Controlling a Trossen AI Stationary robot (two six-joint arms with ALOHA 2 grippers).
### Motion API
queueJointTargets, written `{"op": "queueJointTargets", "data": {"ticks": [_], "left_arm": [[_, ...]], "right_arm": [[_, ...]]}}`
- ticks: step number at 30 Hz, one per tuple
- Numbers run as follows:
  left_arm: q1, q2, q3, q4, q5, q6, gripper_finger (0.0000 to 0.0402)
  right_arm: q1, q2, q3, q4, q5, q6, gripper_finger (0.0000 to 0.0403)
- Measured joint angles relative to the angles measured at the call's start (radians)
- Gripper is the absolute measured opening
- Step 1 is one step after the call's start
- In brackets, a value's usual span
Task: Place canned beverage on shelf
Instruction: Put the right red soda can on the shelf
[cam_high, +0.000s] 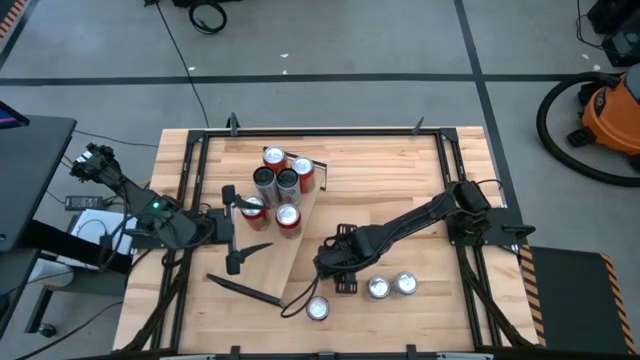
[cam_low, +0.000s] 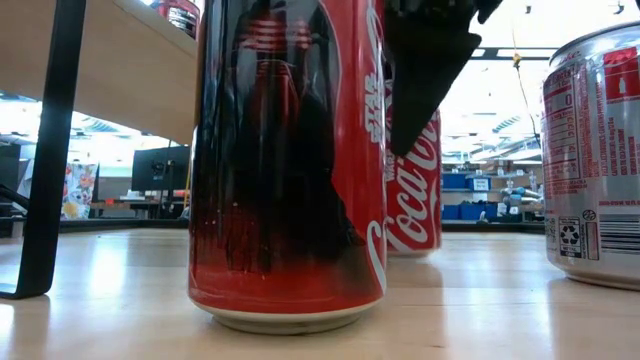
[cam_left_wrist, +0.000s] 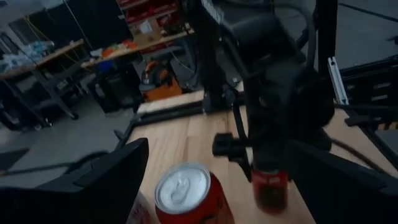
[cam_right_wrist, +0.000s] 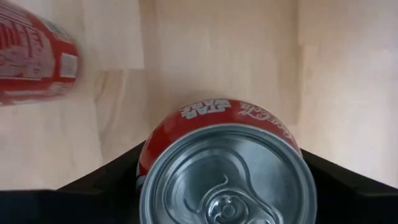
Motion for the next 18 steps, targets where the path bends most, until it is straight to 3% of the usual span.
{"op": "queueJointTargets", "data": {"ticks": [4, 9, 18], "left_arm": [[-0.005, 0.000, 0.000, -0.051, 0.013, -0.057, 0.0387], [-0.023, 0.000, 0.000, -0.036, 0.142, -0.067, 0.0387], [-0.120, 0.061, 0.001, 0.038, 0.140, -0.085, 0.0387]], "right_arm": [[0.000, -0.003, 0.046, -0.060, 0.037, -0.040, 0.0312], [0.004, -0.009, 0.144, -0.179, 0.037, -0.050, 0.0317], [0.044, -0.013, 0.367, -0.309, 0.043, -0.019, 0.0321]]}}
